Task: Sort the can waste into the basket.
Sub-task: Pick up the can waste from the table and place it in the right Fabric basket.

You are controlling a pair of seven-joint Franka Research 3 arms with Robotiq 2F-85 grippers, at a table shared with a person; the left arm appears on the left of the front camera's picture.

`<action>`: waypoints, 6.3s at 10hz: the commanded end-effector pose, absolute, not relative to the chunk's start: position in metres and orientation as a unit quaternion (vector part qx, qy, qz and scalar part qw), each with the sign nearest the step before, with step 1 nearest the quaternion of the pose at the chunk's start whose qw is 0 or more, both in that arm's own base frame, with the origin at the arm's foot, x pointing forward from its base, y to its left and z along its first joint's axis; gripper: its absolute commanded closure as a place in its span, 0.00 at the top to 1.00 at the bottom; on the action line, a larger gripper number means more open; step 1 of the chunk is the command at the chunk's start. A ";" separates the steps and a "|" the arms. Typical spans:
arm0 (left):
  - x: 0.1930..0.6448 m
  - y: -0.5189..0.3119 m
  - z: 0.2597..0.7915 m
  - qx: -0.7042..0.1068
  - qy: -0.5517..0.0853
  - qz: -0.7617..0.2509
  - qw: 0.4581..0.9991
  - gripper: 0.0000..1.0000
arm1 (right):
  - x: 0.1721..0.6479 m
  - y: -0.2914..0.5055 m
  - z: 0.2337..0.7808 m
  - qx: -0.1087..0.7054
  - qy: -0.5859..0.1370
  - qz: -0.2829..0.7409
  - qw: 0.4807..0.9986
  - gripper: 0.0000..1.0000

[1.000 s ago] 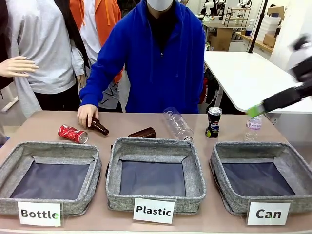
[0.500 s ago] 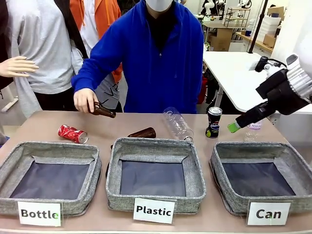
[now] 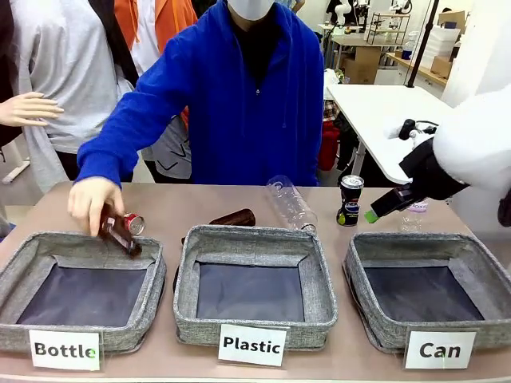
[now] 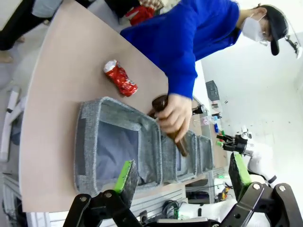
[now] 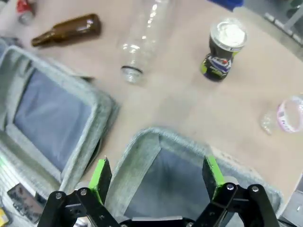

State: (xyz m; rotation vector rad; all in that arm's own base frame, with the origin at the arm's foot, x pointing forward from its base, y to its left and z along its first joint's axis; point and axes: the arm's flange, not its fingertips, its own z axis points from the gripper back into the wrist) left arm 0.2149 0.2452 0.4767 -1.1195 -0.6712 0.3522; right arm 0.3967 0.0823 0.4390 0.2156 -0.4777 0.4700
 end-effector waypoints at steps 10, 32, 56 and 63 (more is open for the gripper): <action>0.126 0.288 0.549 -0.492 -0.316 0.156 0.796 1.00 | 0.524 0.091 0.364 0.097 -0.313 0.132 0.936 1.00; 0.192 0.178 0.493 -0.552 -0.156 0.089 0.814 1.00 | 0.555 0.082 0.330 0.135 -0.308 0.076 0.939 0.41; 0.192 0.178 0.493 -0.552 -0.156 0.089 0.814 1.00 | 0.337 0.031 0.501 -0.074 -0.063 0.595 0.798 0.00; 0.192 0.178 0.493 -0.552 -0.156 0.089 0.814 1.00 | 0.341 0.033 0.499 -0.064 -0.043 0.594 0.801 1.00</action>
